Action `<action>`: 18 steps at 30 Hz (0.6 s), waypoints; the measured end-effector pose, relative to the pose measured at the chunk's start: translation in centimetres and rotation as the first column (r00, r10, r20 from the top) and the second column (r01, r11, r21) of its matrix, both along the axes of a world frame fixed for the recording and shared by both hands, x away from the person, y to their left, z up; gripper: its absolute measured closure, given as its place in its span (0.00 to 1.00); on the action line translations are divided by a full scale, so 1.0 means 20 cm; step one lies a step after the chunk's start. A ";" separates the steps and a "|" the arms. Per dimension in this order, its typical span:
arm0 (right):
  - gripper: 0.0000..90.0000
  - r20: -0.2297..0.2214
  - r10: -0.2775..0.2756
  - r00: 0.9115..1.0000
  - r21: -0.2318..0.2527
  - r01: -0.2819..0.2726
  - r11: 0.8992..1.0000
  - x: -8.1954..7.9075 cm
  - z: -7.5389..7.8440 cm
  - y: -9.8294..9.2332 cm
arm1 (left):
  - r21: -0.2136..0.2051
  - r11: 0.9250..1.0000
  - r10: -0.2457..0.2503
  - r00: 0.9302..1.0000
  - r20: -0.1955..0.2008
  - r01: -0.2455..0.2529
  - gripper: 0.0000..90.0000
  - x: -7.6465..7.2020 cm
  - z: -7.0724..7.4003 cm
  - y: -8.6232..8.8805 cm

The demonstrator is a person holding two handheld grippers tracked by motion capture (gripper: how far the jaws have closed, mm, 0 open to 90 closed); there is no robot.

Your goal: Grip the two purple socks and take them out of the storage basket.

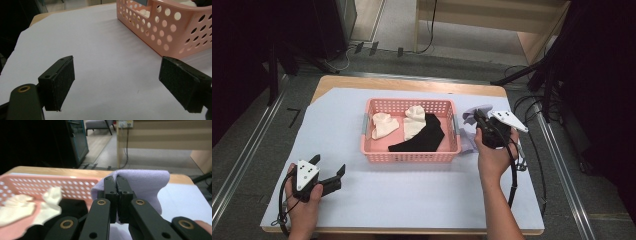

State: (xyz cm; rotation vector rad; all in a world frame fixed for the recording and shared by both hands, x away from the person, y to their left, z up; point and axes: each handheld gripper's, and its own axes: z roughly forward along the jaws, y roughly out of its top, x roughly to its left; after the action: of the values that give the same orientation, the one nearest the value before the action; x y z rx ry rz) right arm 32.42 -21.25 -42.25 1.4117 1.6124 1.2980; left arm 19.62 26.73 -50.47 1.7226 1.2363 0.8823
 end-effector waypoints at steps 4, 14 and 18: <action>0.99 -0.039 -0.020 0.999 -0.010 0.020 1.000 0.00 -0.10 -0.05 | 0.001 1.000 0.001 1.000 0.000 -0.001 0.16 0.00 0.00 0.00; 0.77 -0.100 -0.004 0.995 0.064 0.010 0.998 -0.04 -0.30 -0.13 | -0.001 1.000 0.003 1.000 0.005 -0.003 0.16 0.00 0.00 0.00; 0.67 -0.082 -0.003 0.997 0.093 0.011 0.996 -0.07 -0.31 -0.19 | 0.003 1.000 0.004 1.000 0.005 -0.004 0.16 0.00 0.00 0.00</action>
State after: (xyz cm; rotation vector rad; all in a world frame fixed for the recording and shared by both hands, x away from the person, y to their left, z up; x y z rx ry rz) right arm 31.06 -25.02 -48.43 1.5434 1.6171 1.3425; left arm 19.53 26.70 -50.47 1.7193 1.2361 0.8908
